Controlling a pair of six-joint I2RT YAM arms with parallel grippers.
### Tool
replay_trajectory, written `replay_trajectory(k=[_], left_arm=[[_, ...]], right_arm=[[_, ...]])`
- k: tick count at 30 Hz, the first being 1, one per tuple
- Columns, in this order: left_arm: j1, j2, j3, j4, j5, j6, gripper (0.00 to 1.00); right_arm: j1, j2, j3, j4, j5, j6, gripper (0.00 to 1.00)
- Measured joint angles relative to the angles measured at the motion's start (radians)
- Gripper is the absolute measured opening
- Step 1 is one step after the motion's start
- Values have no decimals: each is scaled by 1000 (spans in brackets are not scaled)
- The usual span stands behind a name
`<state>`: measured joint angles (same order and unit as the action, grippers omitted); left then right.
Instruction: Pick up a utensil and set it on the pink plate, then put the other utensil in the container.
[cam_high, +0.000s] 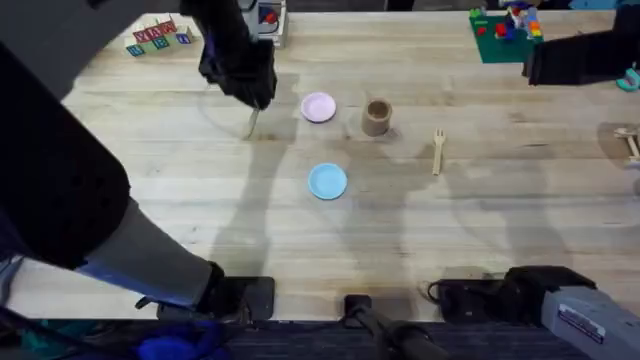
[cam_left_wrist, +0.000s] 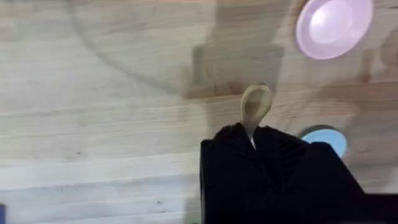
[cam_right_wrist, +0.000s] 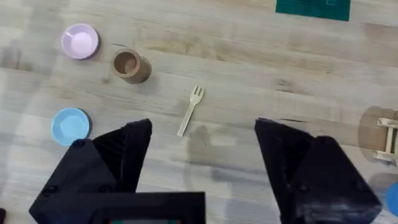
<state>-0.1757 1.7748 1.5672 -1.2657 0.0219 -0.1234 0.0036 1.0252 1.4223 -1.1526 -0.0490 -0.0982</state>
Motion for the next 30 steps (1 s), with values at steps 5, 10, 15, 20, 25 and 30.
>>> replay_trajectory(k=[5, 10, 15, 20, 25, 30], left_arm=[[-46, 0, 75, -9, 0, 12, 43], [-110, 0, 85, 8, 0, 16, 43], [-158, 0, 85, 84, 0, 19, 43], [-167, 0, 85, 131, 0, 19, 43], [-167, 0, 85, 167, 0, 19, 38], [-167, 14, 85, 195, 0, 19, 39]], right_arm=[[0, 0, 0, 0, 0, 0, 995], [0, 0, 0, 0, 0, 0, 996], [0, 0, 0, 0, 0, 0, 996], [0, 0, 0, 0, 0, 0, 996], [0, 0, 0, 0, 0, 0, 995], [0, 0, 0, 0, 0, 0, 995]])
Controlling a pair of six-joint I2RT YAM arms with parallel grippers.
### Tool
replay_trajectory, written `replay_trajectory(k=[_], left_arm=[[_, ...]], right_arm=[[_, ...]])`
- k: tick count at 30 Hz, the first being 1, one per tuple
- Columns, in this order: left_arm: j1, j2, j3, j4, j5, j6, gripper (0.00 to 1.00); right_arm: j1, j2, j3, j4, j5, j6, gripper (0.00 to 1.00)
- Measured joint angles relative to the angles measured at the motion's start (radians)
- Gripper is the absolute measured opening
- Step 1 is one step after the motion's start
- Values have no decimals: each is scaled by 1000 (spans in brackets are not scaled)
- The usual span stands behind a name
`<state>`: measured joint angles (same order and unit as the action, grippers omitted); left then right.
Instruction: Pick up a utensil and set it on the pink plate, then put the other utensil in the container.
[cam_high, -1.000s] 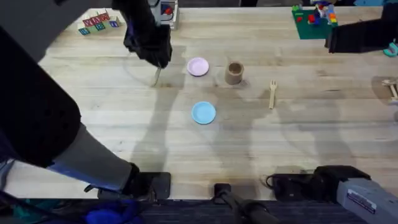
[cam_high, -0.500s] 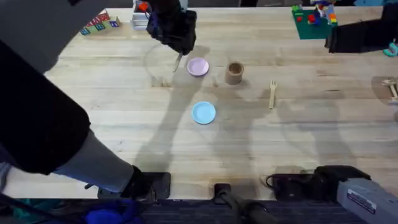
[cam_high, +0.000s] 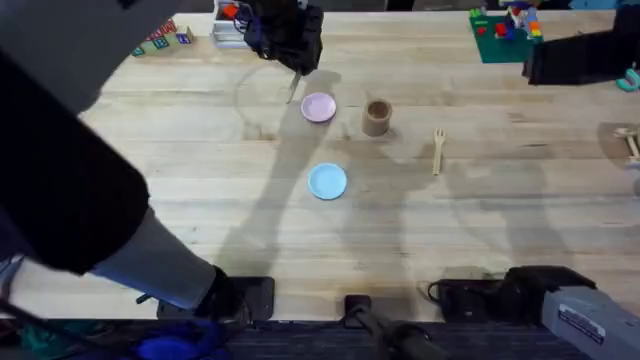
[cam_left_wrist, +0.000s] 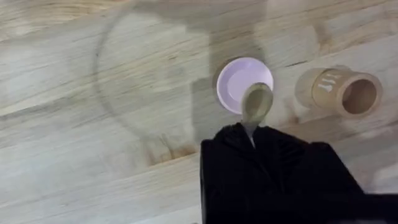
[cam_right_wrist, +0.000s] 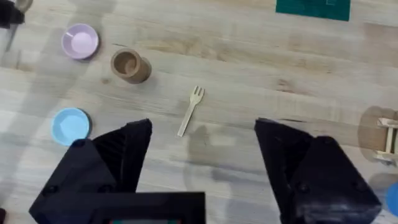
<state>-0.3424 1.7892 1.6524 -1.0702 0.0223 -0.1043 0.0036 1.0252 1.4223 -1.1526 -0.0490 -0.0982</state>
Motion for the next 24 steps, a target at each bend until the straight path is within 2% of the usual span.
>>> replay_trajectory(k=[14, 24], left_arm=[[0, 193, 0, 97, 20, 0, 39], [-5, 243, 0, 135, 40, 0, 39]], right_arm=[[0, 0, 0, 0, 0, 0, 996], [0, 0, 0, 0, 0, 0, 996]])
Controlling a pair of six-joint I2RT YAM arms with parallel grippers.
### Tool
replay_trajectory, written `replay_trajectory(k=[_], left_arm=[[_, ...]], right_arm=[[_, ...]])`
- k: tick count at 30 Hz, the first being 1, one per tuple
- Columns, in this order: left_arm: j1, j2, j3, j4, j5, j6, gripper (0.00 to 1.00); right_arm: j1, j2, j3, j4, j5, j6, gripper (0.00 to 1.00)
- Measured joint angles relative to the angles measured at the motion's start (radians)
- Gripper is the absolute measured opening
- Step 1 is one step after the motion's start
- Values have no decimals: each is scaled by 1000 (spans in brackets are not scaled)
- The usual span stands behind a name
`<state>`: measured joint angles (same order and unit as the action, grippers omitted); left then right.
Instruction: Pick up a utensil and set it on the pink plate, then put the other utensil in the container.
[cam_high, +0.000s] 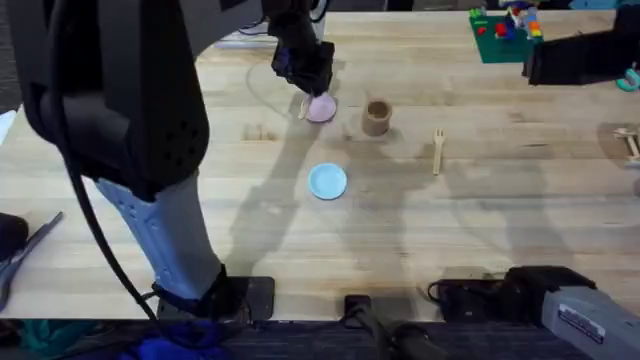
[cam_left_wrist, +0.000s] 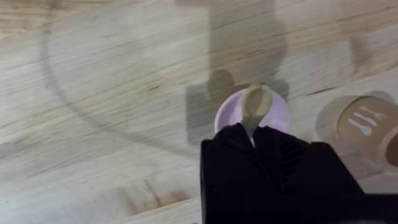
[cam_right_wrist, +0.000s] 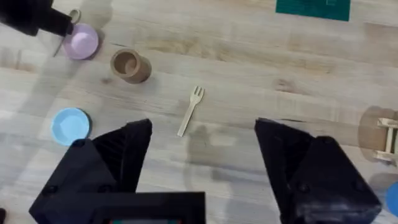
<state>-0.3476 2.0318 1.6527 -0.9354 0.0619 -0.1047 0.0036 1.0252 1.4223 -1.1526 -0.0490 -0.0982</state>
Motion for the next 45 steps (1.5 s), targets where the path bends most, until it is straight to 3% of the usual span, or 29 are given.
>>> replay_trajectory(k=[17, 39, 45], left_arm=[[-44, 42, 0, 27, 23, -7, 39], [-45, 42, 0, 35, 21, -7, 41], [-45, 42, 0, 35, 20, -8, 116]], right_arm=[[0, 0, 0, 0, 0, 0, 995], [0, 0, 0, 0, 0, 0, 996], [0, 0, 0, 0, 0, 0, 996]])
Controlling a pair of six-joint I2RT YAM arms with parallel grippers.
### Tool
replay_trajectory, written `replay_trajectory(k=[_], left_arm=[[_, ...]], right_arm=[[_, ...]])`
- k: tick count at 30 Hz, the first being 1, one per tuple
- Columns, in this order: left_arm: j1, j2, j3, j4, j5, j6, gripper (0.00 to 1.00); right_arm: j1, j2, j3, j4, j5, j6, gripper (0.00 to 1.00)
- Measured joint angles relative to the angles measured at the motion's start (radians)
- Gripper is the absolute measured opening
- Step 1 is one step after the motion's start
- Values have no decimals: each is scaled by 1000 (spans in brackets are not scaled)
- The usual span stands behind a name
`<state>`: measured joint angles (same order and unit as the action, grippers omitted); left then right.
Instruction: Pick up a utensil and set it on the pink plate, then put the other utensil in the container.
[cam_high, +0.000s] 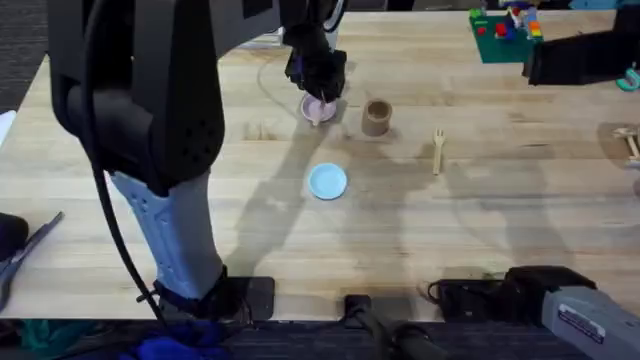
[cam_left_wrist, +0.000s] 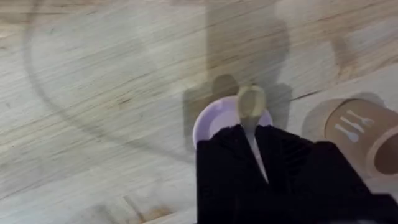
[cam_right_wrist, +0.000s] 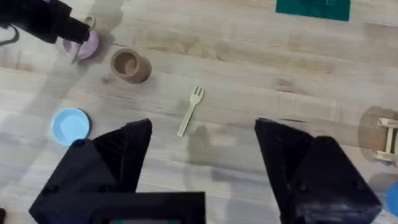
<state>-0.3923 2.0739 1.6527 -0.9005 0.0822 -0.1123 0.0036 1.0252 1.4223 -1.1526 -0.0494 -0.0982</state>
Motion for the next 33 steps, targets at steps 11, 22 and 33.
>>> replay_trajectory(k=[11, 22, 33], left_arm=[[0, 0, 0, 0, 0, 0, 286], [0, 0, 0, -1, 0, 0, 439], [0, 0, 152, -107, 0, 0, 821]], right_arm=[[0, 0, 0, 0, 0, 0, 995], [0, 0, 0, 0, 0, 0, 995], [0, 0, 0, 0, 0, 0, 995]])
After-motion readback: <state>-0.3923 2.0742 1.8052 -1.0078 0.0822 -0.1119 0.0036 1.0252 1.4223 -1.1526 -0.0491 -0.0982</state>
